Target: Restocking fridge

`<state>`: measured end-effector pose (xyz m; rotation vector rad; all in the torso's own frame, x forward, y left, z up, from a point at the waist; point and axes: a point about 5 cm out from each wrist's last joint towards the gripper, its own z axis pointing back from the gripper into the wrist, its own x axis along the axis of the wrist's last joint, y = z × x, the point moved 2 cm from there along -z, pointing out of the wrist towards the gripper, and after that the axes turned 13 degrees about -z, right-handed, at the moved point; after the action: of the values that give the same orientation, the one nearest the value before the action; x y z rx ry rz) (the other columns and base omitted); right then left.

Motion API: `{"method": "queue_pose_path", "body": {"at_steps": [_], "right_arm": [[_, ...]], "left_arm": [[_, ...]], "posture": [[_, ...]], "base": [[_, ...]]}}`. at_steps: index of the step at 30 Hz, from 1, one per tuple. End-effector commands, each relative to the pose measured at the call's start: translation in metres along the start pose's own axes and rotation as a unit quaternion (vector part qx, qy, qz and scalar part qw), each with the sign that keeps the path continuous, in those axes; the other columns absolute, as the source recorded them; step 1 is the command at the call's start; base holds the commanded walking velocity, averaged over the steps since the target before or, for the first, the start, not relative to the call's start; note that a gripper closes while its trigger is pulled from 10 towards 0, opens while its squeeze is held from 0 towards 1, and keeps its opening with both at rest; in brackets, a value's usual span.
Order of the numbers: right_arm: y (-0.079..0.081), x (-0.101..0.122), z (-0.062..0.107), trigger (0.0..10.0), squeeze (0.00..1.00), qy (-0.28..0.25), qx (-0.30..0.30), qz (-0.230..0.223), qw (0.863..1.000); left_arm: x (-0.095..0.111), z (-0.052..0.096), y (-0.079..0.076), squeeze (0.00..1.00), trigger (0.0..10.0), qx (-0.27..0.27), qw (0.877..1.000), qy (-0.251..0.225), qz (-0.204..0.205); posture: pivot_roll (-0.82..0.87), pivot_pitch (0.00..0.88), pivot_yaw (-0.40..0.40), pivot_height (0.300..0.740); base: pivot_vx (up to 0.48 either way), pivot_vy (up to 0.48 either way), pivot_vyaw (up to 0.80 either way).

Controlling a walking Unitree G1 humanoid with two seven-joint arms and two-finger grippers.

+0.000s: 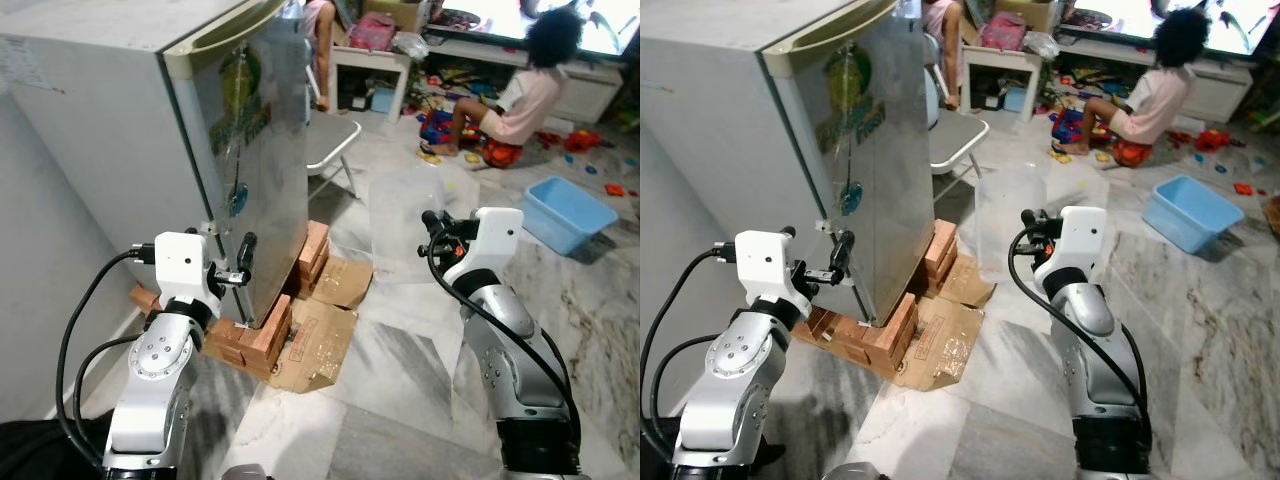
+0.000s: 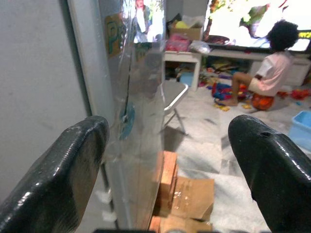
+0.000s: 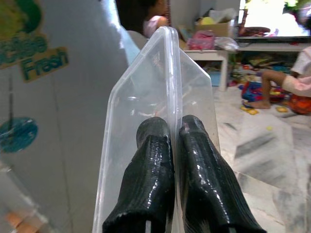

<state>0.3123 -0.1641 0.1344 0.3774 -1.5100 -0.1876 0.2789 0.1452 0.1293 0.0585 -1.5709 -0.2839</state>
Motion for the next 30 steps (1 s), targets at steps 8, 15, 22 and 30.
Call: {"method": "queue_pose_path", "body": {"at_steps": [8,15,22,30], "right_arm": [[0.0031,-0.0005,0.0019,10.0,0.0,0.001,0.007,0.002,1.0],[0.0031,-0.002,0.0024,10.0,0.0,0.004,0.003,0.004,1.0],[0.0021,-0.0049,0.0055,10.0,0.0,0.011,0.0,0.002,1.0],[0.0025,-0.0047,0.0067,10.0,0.0,0.011,0.002,0.004,1.0]], "left_arm": [[0.0004,0.0,-0.0003,0.0,10.0,-0.001,1.0,0.002,0.011],[-0.001,-0.0001,0.0001,0.0,10.0,0.003,1.0,0.009,0.013],[-0.0013,-0.001,0.0,0.0,10.0,0.004,1.0,0.01,0.01],[0.0004,-0.0036,0.0015,0.0,10.0,0.011,1.0,0.007,0.005]], "posture": [[0.01,0.0,-0.024,0.74],[0.01,0.0,-0.026,0.74],[0.01,0.0,-0.027,0.74],[0.01,0.0,-0.029,0.74]], "base": [[0.068,0.426,-0.07],[0.0,0.455,0.0],[0.0,0.133,-0.41],[0.0,0.0,-0.05]]}}
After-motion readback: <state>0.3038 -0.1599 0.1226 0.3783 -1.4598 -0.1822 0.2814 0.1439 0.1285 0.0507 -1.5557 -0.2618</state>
